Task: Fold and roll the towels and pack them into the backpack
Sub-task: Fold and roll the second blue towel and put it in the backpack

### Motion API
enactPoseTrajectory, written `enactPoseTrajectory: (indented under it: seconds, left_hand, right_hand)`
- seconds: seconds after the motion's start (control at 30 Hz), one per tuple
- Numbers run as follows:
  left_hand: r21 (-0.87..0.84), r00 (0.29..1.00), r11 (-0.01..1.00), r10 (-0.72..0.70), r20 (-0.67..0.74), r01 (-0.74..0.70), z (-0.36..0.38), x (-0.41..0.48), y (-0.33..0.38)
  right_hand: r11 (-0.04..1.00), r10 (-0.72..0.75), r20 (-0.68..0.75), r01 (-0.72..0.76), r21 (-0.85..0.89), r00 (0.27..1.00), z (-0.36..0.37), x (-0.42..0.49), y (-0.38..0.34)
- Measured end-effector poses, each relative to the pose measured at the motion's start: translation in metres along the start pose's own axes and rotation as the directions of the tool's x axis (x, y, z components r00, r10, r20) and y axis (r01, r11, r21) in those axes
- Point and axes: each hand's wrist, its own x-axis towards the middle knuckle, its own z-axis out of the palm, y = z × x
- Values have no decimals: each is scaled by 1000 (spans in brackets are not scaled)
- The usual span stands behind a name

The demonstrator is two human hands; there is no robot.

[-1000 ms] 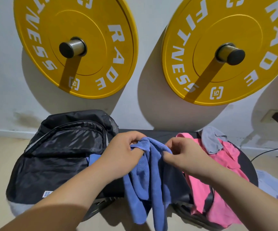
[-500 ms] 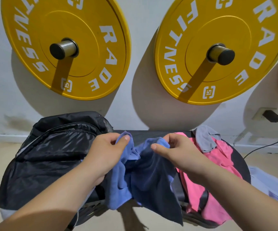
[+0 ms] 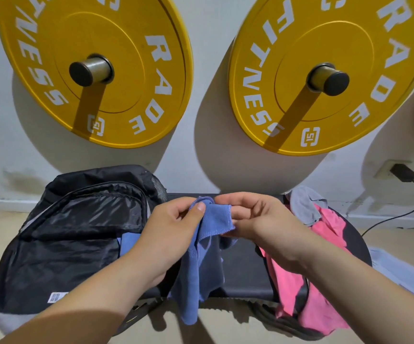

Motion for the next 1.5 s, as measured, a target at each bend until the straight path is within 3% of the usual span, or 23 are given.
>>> enactPoseTrajectory:
  seconds: [0.07,0.2,0.33,0.5,0.67,0.8,1.17,1.33,1.5]
  left_hand:
    - [-9,1000,1000,6,23,-6,-1,-1,2]
    - [-74,999,997,39,35,-36,-5,-1,7]
    - [-73,994,997,41,104,-33,-6,-2,9]
    - [-81,970,997,10,244,10,-8,-1,9]
    - [-68,974,997,41,222,-27,-4,-2,6]
    - [-49,978,999,28,205,-19,-4,-1,5]
    - [40,953,995,73,295,-88,-5,-6,12]
    - [94,953,973,184,241,-211,-3,-5,12]
    - [129,960,968,187,208,-216,-13,-1,13]
  right_hand:
    - [988,-63,-48,55,-143,997,2,0,4]
    - [955,-174,-105,141,-262,979,3,0,0]
    - [817,-317,-107,215,-535,942,6,2,5]
    - [941,-220,-131,175,-290,967,6,-1,5]
    - [955,-265,-155,236,-181,952,9,1,9]
    - [947,-297,-140,273,-169,945,11,3,9]
    - [975,-211,-147,197,-104,967,10,2,16]
    - [963,-244,-132,224,-150,961,13,2,14]
    - [942,-244,-110,209,-262,963,8,5,17]
